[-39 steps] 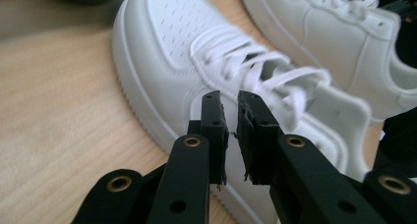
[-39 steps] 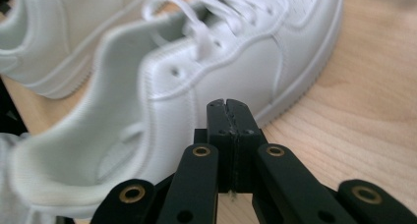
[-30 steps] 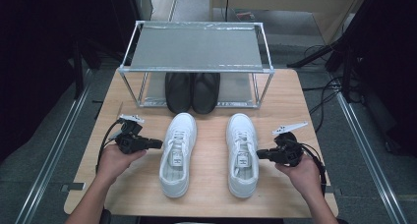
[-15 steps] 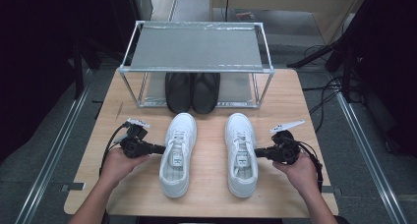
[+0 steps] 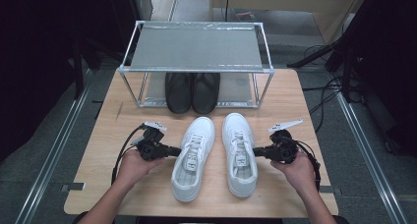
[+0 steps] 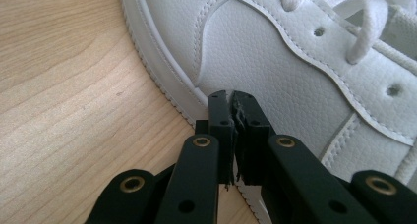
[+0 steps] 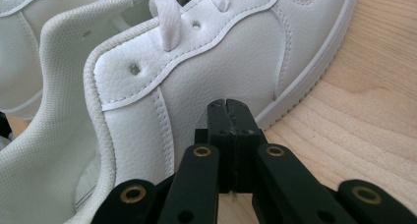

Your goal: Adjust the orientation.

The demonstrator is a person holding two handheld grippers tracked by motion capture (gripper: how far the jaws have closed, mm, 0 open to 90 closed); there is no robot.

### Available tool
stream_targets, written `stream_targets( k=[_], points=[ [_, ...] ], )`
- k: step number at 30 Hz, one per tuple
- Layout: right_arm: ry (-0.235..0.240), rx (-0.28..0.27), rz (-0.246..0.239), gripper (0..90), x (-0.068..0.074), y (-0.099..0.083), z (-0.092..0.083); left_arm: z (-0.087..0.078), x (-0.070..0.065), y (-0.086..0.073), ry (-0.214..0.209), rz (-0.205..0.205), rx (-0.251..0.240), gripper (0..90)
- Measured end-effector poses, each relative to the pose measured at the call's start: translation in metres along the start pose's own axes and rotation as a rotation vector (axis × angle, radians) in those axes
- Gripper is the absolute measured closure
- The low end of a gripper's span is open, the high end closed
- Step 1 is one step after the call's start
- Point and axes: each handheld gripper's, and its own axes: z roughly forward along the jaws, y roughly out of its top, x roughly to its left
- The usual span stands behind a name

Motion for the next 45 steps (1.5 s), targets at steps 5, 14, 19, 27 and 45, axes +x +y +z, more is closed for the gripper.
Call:
stream_targets(
  k=[5,14,19,27,45],
  points=[
    [0.017,-0.037,0.016,90.0,-0.002,0.001,-0.008,-0.016,0.004,-0.009,-0.061,0.033,0.021,85.3],
    [0.038,-0.012,0.008,90.0,-0.003,0.000,-0.008,-0.018,-0.009,-0.030,-0.120,0.034,0.049,87.8],
    [0.071,-0.005,0.007,90.0,-0.005,0.002,-0.001,-0.015,-0.011,-0.030,-0.098,0.023,0.034,88.8],
    [0.119,0.009,-0.025,90.0,0.004,0.009,0.011,-0.006,-0.020,-0.026,-0.099,0.043,0.035,87.9],
    [0.079,-0.004,-0.032,90.0,0.008,0.015,0.016,0.014,-0.043,-0.020,-0.131,0.083,0.046,89.7]
  ],
)
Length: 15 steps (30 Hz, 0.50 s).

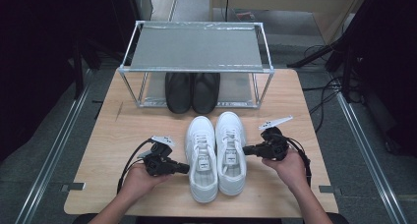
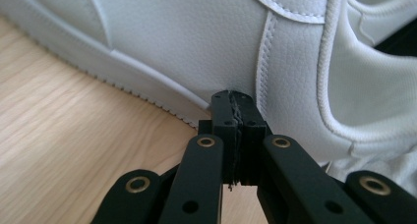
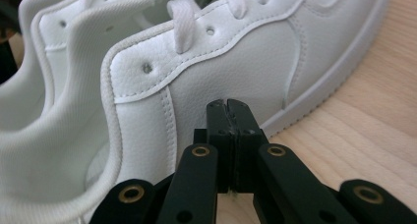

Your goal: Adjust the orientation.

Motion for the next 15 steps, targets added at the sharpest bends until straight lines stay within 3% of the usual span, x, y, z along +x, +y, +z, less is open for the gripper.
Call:
stream_targets(
  k=[7,15],
  points=[
    [-0.031,-0.024,0.038,90.0,-0.008,0.001,-0.004,0.011,-0.007,0.003,-0.043,-0.015,-0.009,89.8],
    [-0.095,-0.063,0.062,90.0,-0.014,0.003,-0.006,0.024,-0.019,0.007,-0.057,0.013,-0.002,89.7]
  ],
)
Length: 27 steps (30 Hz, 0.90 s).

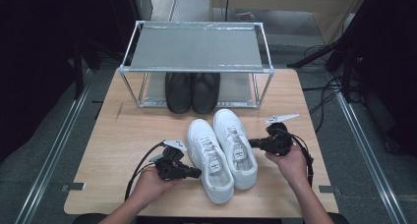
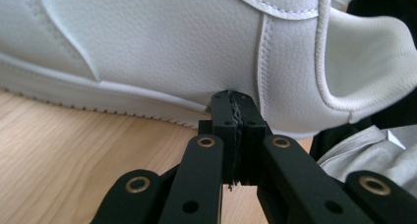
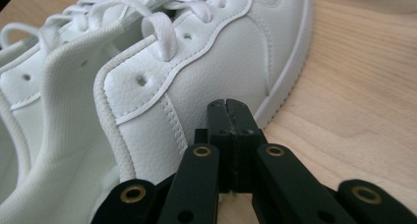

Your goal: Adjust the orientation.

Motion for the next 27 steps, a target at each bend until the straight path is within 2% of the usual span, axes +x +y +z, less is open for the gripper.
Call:
stream_targets(
  k=[5,9,11,13,18,24,25,27],
  points=[
    [-0.051,-0.043,0.014,90.0,-0.006,0.002,-0.001,0.013,-0.010,0.005,-0.016,0.031,0.009,89.6],
    [-0.049,-0.059,0.032,86.6,-0.011,0.001,-0.005,0.008,-0.008,0.005,-0.030,0.052,0.013,86.7],
    [-0.040,-0.075,0.029,85.0,-0.012,0.001,-0.008,0.003,-0.007,0.006,-0.037,0.045,-0.014,84.7],
    [-0.030,-0.098,0.026,84.6,-0.011,0.001,-0.012,-0.002,-0.007,0.007,-0.027,0.047,-0.038,83.3],
    [-0.015,-0.136,0.018,84.2,-0.005,0.003,-0.025,-0.015,-0.007,0.009,0.006,0.077,-0.061,78.7],
    [-0.006,-0.169,0.004,77.9,0.001,0.002,-0.036,-0.026,-0.004,0.009,0.042,0.109,-0.082,72.6],
    [-0.005,-0.176,-0.011,77.2,0.007,0.001,-0.040,-0.031,-0.003,0.009,0.054,0.125,-0.095,72.6],
    [-0.001,-0.178,-0.015,77.2,0.011,0.001,-0.042,-0.035,-0.001,0.008,0.056,0.114,-0.110,71.8]
  ],
)
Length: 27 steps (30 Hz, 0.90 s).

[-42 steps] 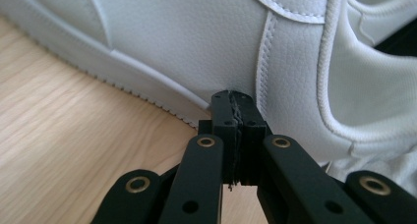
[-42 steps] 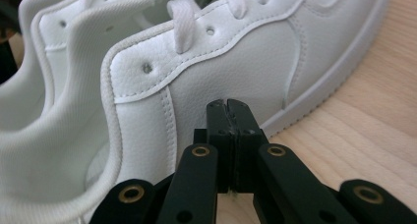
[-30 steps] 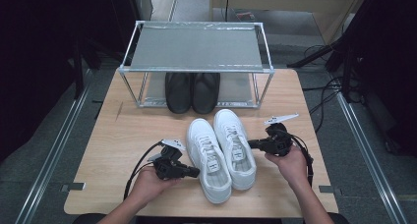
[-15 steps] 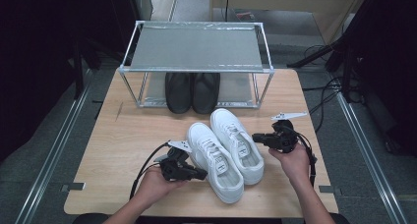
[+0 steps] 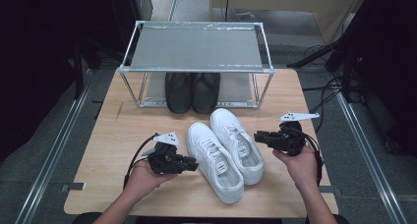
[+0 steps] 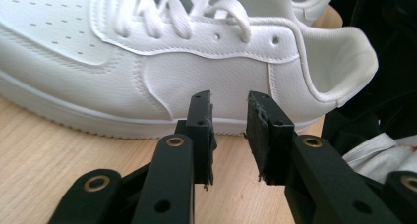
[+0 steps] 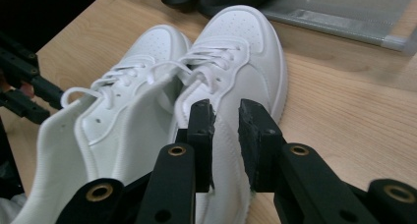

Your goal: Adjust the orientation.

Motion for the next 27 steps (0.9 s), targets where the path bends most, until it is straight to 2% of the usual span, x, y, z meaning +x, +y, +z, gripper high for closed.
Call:
stream_targets(
  k=[3,7,10,12,18,21,27],
  points=[
    [0.006,-0.016,-0.019,74.7,0.008,0.002,-0.004,-0.005,0.004,0.000,0.008,-0.007,-0.008,68.0],
    [0.024,-0.023,-0.045,65.4,0.016,0.002,-0.005,-0.009,0.010,0.001,0.039,-0.009,-0.022,56.3],
    [0.049,-0.034,-0.022,54.5,0.022,0.003,-0.005,-0.010,0.015,0.001,0.069,0.012,-0.015,50.3],
    [0.052,-0.045,-0.014,50.6,0.026,0.003,-0.005,-0.012,0.018,0.002,0.067,0.007,-0.016,46.6],
    [0.063,-0.026,-0.031,47.0,0.037,-0.001,0.001,-0.015,0.024,0.002,0.075,-0.004,-0.015,44.3],
    [0.052,-0.018,-0.038,42.7,0.045,-0.006,0.003,-0.017,0.026,0.003,0.073,-0.004,-0.018,43.9],
    [0.057,-0.016,-0.053,42.7,0.055,-0.013,0.007,-0.016,0.030,0.005,0.072,-0.024,-0.015,43.2]
  ],
)
